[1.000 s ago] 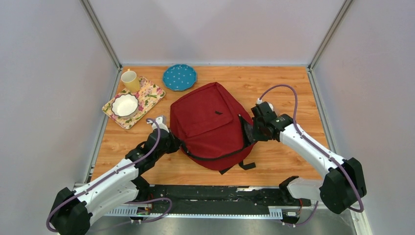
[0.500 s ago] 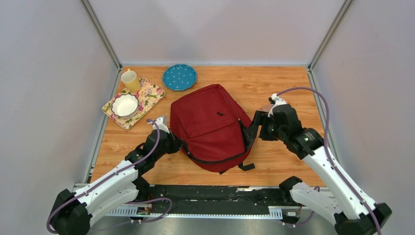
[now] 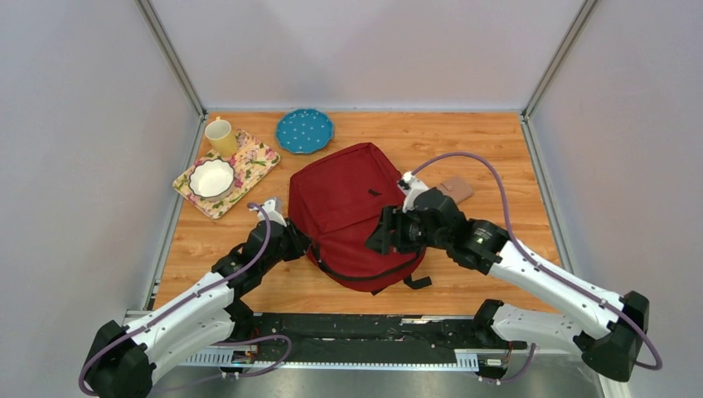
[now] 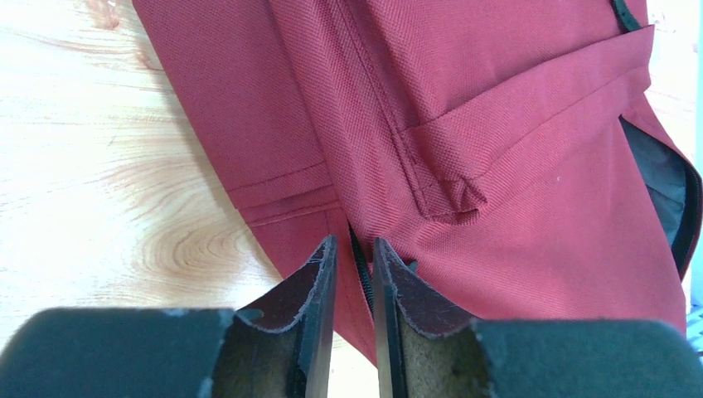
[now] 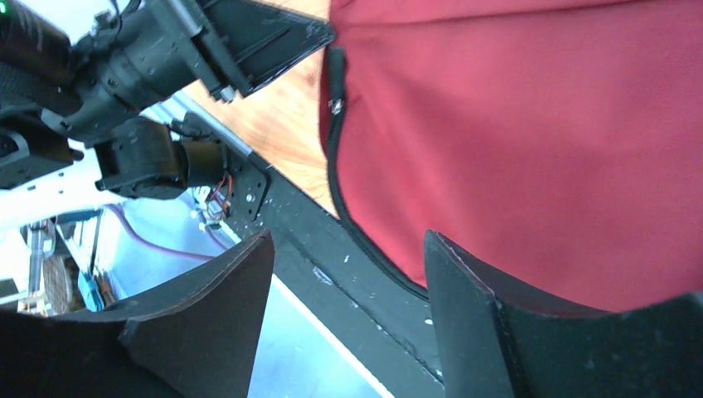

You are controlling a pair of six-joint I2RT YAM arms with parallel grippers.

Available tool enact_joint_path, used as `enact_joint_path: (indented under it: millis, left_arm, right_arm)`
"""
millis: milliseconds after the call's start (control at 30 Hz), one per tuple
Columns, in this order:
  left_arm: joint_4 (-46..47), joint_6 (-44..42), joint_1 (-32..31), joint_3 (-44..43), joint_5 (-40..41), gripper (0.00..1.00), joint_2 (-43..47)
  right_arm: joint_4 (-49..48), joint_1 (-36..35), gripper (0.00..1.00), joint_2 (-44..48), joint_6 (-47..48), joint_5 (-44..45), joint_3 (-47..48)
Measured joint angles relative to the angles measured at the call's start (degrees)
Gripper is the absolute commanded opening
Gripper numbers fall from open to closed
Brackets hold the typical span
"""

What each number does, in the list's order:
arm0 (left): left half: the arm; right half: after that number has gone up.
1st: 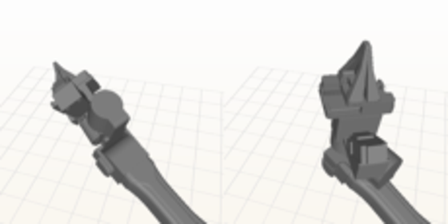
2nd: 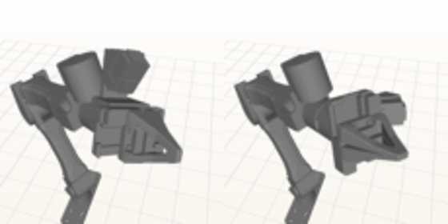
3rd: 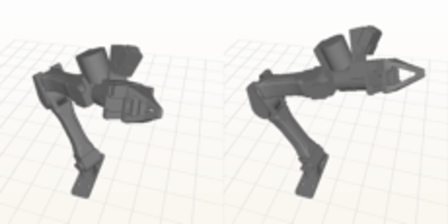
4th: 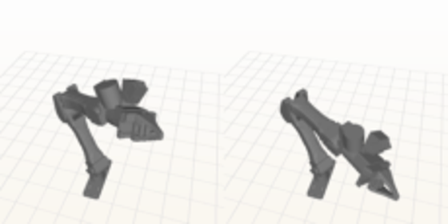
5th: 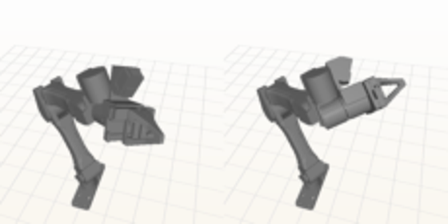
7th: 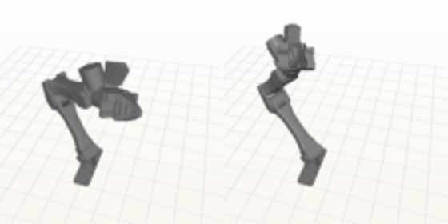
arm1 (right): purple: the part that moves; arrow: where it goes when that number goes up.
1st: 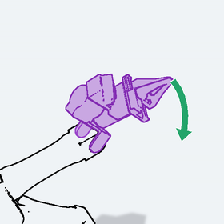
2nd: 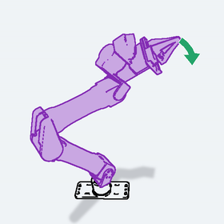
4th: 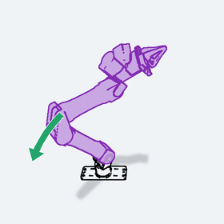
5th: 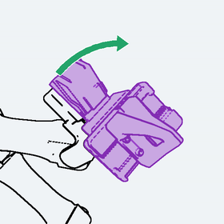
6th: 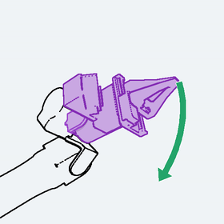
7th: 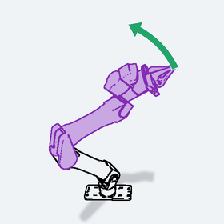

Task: Pack the student bag
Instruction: Zip the student bag at the center of the board.

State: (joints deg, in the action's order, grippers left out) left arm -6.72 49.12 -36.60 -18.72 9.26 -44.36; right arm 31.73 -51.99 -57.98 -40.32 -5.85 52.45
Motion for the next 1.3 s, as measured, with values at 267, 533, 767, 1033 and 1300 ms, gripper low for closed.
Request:
enact_joint_path:
  millis: [267,533,767,1033,1300]
  left_arm:
    - [0.4,0.0,0.4,0.2,1.1,0.53,-0.9]
    - [3.5,0.9,2.8,1.3,-1.1,0.24,-3.4]
    - [7.5,2.6,5.0,2.8,-5.8,0.0,-5.3]
    - [7.9,3.0,5.3,3.7,-7.3,0.0,-2.5]
    - [7.2,3.4,5.6,4.6,-7.8,0.0,2.5]
  right_arm:
    - [-6.5,-8.4,0.65,-10.3,-3.7,2.6,0.2]
    - [-9.6,-9.5,0.61,-13.0,-5.6,4.1,0.4]
    - [-11.3,-9.7,0.58,-16.1,-6.2,4.4,1.4]
    - [-13.9,-10.4,0.49,-24.1,-6.7,4.2,4.5]
    - [-15.0,-10.6,0.42,-31.1,-6.0,4.3,8.2]
